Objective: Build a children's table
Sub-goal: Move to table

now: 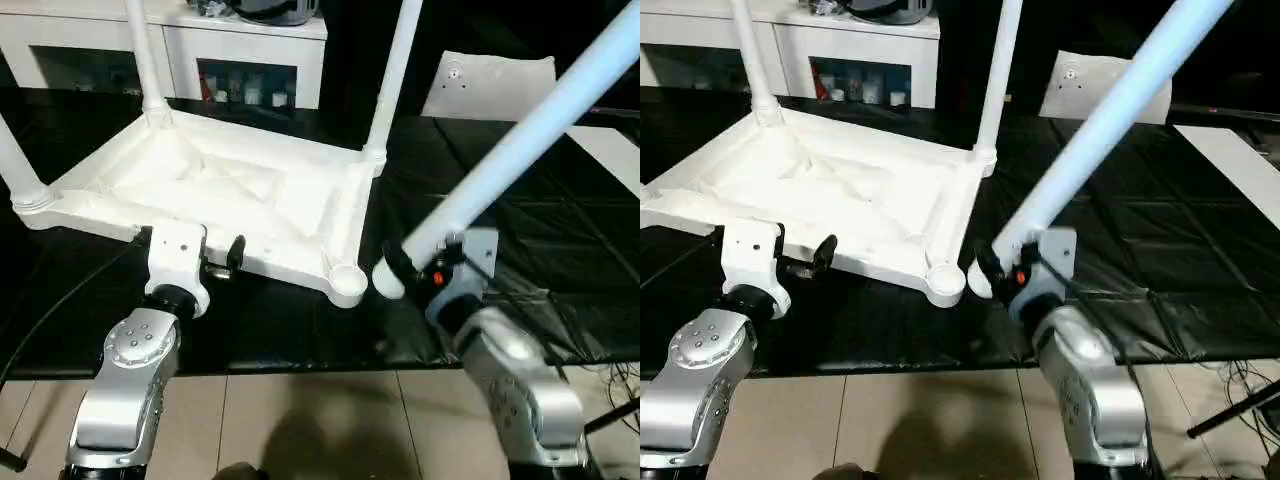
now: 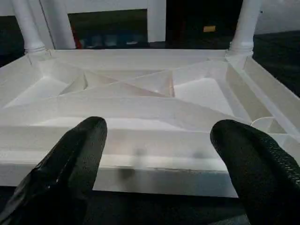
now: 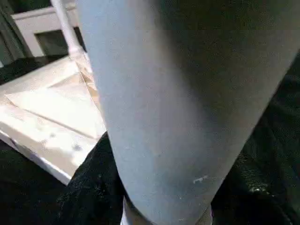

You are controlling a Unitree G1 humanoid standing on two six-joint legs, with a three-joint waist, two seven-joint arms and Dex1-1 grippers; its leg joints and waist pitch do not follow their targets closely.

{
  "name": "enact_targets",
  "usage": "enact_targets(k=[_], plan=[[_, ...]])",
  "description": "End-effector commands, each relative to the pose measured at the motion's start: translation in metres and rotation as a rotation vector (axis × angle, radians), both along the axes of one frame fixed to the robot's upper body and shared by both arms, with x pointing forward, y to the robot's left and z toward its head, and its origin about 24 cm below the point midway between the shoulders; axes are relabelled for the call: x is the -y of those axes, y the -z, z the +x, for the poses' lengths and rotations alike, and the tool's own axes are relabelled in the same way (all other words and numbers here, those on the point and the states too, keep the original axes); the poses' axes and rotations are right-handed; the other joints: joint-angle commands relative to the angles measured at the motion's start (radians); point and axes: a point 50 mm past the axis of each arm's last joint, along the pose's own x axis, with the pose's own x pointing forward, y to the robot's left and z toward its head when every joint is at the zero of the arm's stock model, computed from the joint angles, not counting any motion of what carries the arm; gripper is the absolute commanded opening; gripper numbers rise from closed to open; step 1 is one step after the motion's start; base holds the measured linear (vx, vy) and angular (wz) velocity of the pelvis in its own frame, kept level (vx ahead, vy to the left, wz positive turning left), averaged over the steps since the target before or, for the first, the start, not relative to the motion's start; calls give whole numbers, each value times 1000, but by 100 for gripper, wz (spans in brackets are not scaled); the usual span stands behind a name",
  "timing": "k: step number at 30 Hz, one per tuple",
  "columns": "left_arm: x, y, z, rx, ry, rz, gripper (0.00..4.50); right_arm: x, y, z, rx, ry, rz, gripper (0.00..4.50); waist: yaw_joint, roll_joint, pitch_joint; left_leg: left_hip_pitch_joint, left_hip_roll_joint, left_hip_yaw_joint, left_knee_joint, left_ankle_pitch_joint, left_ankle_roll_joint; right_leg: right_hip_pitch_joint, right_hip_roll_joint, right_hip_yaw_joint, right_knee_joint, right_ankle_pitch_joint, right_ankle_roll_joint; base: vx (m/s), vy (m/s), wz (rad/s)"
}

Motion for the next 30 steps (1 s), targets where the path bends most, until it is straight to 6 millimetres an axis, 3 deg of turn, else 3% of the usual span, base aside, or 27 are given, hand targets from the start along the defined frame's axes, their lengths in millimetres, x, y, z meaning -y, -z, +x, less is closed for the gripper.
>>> enact_targets(k=[1, 2, 3, 5, 7, 9, 10, 13, 14, 15, 16, 17, 18, 19, 20, 21, 22, 23, 24, 25, 26, 27, 28, 29, 30], plan=[[2, -4, -1, 10, 2, -17, 409, 7, -9, 6, 52, 53, -61, 193, -2, 11, -35, 35, 147, -104, -118, -443, -143, -6, -157, 91, -106, -448, -124, 0, 0, 0], [2, -5, -1, 9, 5, -20, 409, 7, -7, 7, 32, 46, -82, 193, -3, 6, -37, 36, 149, -103, -121, -423, -142, -3, -149, 88, -99, -426, -124, 0, 0, 0], [2, -6, -1, 10, 1, -21, 409, 9, -5, 8, 33, 58, -122, 193, -3, 10, -39, 37, 149, -98, -126, -405, -151, -5, -140, 87, -91, -362, -129, 0, 0, 0], [1, -8, -1, 22, -10, -34, 409, 9, -4, 6, 9, 57, -77, 193, -2, 10, -39, 39, 149, -95, -127, -396, -153, -7, -139, 89, -88, -321, -136, 0, 0, 0], [1, -9, -1, 30, -16, -41, 409, 9, -5, 4, 6, 47, -42, 193, -1, 6, -45, 28, 151, -93, -127, -325, -128, 8, -143, 90, -78, -231, -154, 26, 1, -2], [3, -10, -2, 30, -5, -49, 409, 10, -5, 2, 18, 44, -54, 193, 5, 10, -50, 30, 152, -83, -124, -239, -102, 15, -140, 88, -69, -138, -167, 66, 0, -5], [3, -10, -2, 29, -3, -48, 409, 10, -4, 2, 17, 46, -56, 193, 5, 10, -50, 30, 152, -83, -124, -239, -102, 15, -140, 88, -69, -138, -167, 0, 0, 0], [7, -8, -3, 21, 20, -48, 409, 11, -2, 1, 14, 54, -80, 193, 4, 8, -46, 55, 147, -76, -129, -425, -98, 28, -134, 80, -95, -352, -154, 19, -4, 0], [8, -8, -4, 19, 23, -47, 409, 12, -1, 1, 14, 55, -86, 193, 3, 10, -45, 62, 146, -75, -130, -456, -93, 30, -130, 77, -101, -385, -156, 89, -17, -1], [8, -8, -3, 19, 24, -47, 409, 12, -1, 1, 16, 50, -104, 193, -2, 7, -38, 73, 139, -67, -136, -513, -68, 44, -120, 68, -123, -473, -153, 64, -11, 1], [9, -8, -3, 20, 23, -48, 409, 12, -1, 1, 18, 45, -118, 193, -2, 7, -38, 73, 139, -67, -136, -513, -68, 44, -120, 68, -123, -473, -153, 73, -4, 0], [9, -8, -3, 20, 23, -48, 409, 12, -1, 1, 19, 39, -145, 193, -2, 10, -31, 80, 139, -67, -138, -514, -62, 50, -119, 65, -135, -509, -147, 0, 0, 0], [10, -8, -3, 20, 25, -47, 409, 13, -1, 1, 16, 37, -174, 193, -6, 9, -34, 87, 140, -67, -142, -512, -65, 56, -115, 63, -135, -498, -146, 78, 3, 0], [10, -8, -3, 20, 27, -46, 409, 13, -1, 1, 15, 36, -176, 193, 6, 0, -30, -38, 99, -88, -133, -360, 46, 163, -173, 43, -158, -563, -88, 90, 5, 24], [11, -8, -3, 20, 29, -46, 409, 13, -2, 2, 21, 33, -181, 193, 29, 14, -39, -8, 99, -83, -96, -300, 65, 158, -213, 40, -186, -597, -86, 90, 5, 24], [11, -9, -3, 20, 32, -43, 409, 12, -2, 2, 22, 32, -178, 193, 20, 11, -41, -30, 107, -96, -59, -193, 108, 188, -236, 22, -209, -608, -85, 116, 10, 46], [11, -9, -3, 20, 32, -43, 409, 12, -2, 2, 22, 32, -178, 193, 24, 20, -44, -27, 106, -95, -59, -151, 118, 194, -227, 7, -214, -577, -87, 132, 16, 52], [11, -9, -3, 20, 36, -40, 409, 12, -1, 2, 21, 30, -161, 193, 9, 34, -49, -3, 106, -120, -105, -117, 145, 189, -140, -51, -180, -444, -85, 132, 16, 52], [11, -9, -3, 20, 37, -38, 409, 12, -1, 1, 24, 25, -156, 193, -37, 54, -68, 143, 107, -230, -138, -62, 276, 87, -1, -91, -53, -267, -57, 194, 39, 56], [11, -9, -3, 19, 37, -37, 409, 12, -1, 1, 19, 23, -131, 193, -26, 50, -79, 246, 175, -237, -90, 19, 241, -35, 3, -31, 53, -211, 2, 219, 32, 47], [11, -9, -3, 19, 36, -36, 409, 11, 0, 0, 7, 21, -107, 193, -40, 41, -75, 224, 180, -236, -90, 132, 229, -59, 0, -12, 81, -159, 46, 219, 32, 47], [11, -9, -3, 19, 35, -37, 409, 11, -1, 0, 13, 10, -120, 193, -10, 46, -62, 169, 146, -185, -108, 297, 167, -76, 8, -11, 125, -112, 97, 161, 12, 28], [11, -9, -3, 19, 35, -37, 409, 11, -1, 0, 16, 5, -123, 193, -18, 36, -72, 171, 145, -184, -106, 367, 164, -82, 3, -4, 126, -80, 106, 122, 2, 8], [11, -9, -3, 19, 33, -36, 409, 10, -2, 0, 23, -6, -131, 193, -9, 29, -64, 134, 107, -128, -128, 371, 107, -71, 13, -13, 113, 9, 83, 122, 2, 8], [11, -8, -3, 19, 33, -35, 409, 9, -2, -1, 25, -8, -133, 193, -12, 7, -58, 129, 92, -114, -148, 242, 106, -62, -6, 4, 50, 99, 35, 109, -40, -2]])
